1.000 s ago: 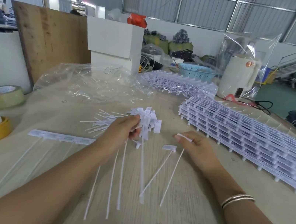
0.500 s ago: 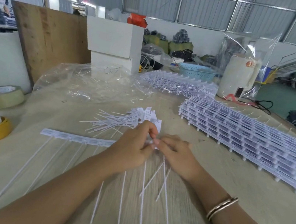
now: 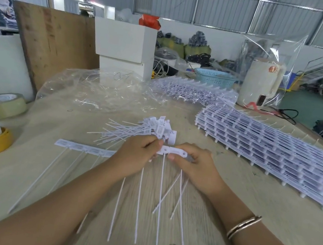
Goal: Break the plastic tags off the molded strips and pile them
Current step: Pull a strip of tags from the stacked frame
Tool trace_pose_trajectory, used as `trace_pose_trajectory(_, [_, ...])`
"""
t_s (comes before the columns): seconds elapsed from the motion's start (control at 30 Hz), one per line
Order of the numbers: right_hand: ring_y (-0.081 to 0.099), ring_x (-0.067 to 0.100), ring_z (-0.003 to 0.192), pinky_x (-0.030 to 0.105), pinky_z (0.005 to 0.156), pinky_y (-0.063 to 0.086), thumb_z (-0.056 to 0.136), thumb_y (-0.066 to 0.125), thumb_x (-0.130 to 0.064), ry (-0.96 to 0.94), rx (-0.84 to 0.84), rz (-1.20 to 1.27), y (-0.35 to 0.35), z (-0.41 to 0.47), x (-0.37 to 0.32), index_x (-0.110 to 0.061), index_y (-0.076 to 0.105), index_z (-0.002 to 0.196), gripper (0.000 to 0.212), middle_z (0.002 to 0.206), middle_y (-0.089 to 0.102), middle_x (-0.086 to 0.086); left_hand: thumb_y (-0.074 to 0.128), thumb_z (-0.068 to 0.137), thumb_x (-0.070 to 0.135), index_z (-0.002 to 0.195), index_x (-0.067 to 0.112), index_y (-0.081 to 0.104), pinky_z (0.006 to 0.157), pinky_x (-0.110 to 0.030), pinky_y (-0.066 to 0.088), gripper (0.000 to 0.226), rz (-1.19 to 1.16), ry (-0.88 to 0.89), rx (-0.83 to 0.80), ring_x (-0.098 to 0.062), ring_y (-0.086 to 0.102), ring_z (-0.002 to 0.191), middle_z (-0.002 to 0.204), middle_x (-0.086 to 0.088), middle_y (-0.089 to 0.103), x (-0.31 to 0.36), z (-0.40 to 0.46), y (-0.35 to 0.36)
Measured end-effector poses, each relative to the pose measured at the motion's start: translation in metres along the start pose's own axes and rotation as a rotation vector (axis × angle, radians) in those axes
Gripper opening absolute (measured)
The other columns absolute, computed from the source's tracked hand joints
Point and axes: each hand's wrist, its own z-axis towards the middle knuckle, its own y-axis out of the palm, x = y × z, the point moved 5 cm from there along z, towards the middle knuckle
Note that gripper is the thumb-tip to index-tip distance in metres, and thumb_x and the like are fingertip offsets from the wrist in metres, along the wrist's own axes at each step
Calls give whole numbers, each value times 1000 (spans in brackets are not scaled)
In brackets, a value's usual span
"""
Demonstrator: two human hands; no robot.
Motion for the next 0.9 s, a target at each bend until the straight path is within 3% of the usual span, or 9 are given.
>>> trace_pose_trajectory(0.17, [56, 6, 81, 37, 86, 21, 86, 61, -36, -166, 183, -159, -2, -2, -4, -58, 59, 83, 22, 76, 69, -5, 46, 98, 25, 66, 14, 59, 52, -10, 35, 36, -222, -78, 42, 2, 46, 47, 47, 14, 53, 0, 0, 2])
trace_pose_trajectory(0.27, [53, 5, 77, 26, 83, 18, 86, 57, -37, -208, 257, -213, -4, -3, -6, -50, 65, 84, 16, 71, 65, -11, 45, 98, 26, 71, 12, 59, 50, -8, 36, 34, -360, -113, 32, 1, 46, 48, 52, 12, 51, 0, -2, 4])
trace_pose_trajectory(0.37, [52, 6, 75, 28, 81, 19, 88, 57, -33, -204, 312, -203, -5, -3, -7, -37, 71, 82, 15, 68, 60, -10, 42, 99, 27, 66, 14, 51, 49, -9, 34, 37, -443, -108, 4, -1, 43, 48, 52, 11, 48, 4, -2, 8])
trace_pose_trajectory(0.47, [57, 5, 78, 35, 87, 28, 89, 62, -21, -130, 232, 46, -3, -1, -4, -36, 71, 84, 18, 73, 64, -13, 41, 99, 29, 64, 15, 50, 50, -9, 34, 38, -455, -94, -1, -3, 43, 50, 54, 11, 48, 4, -1, 8])
trace_pose_trajectory(0.53, [60, 4, 75, 26, 80, 43, 88, 62, -10, -66, 131, 338, -2, 0, -1, -25, 73, 83, 19, 74, 68, -13, 42, 99, 30, 65, 16, 52, 52, -9, 36, 38, -478, -88, -10, -3, 45, 52, 55, 11, 50, 4, -1, 10])
trace_pose_trajectory(0.63, [58, 15, 68, 21, 64, 47, 85, 62, -9, -25, 66, 517, -2, 3, 6, -10, 73, 80, 13, 71, 68, 3, 42, 99, 31, 69, 17, 61, 60, -11, 40, 38, -547, -76, -43, -4, 50, 59, 61, 8, 56, 6, -2, 13])
trace_pose_trajectory(0.7, [56, 29, 71, 25, 65, 47, 85, 60, -14, -20, 48, 552, -2, 4, 10, -3, 72, 83, 16, 78, 68, 19, 42, 99, 31, 82, 8, 67, 71, -19, 41, 37, -572, -70, -78, -7, 54, 67, 69, 4, 60, 7, -2, 15])
trace_pose_trajectory(0.77, [56, 33, 73, 28, 68, 47, 83, 61, -16, -11, 35, 586, -1, 6, 12, 1, 70, 83, 19, 79, 66, 25, 42, 98, 31, 89, 10, 68, 76, -27, 40, 35, -592, -82, -86, -7, 57, 71, 73, 4, 64, 9, -3, 18])
trace_pose_trajectory(0.9, [57, 15, 64, 25, 66, 49, 78, 66, -27, 52, 80, 686, -8, 7, 14, -16, 75, 79, 14, 74, 69, 3, 43, 94, 36, 76, 20, 72, 75, -36, 41, 37, -754, -142, -76, -23, 55, 79, 80, 1, 68, 9, -2, 12])
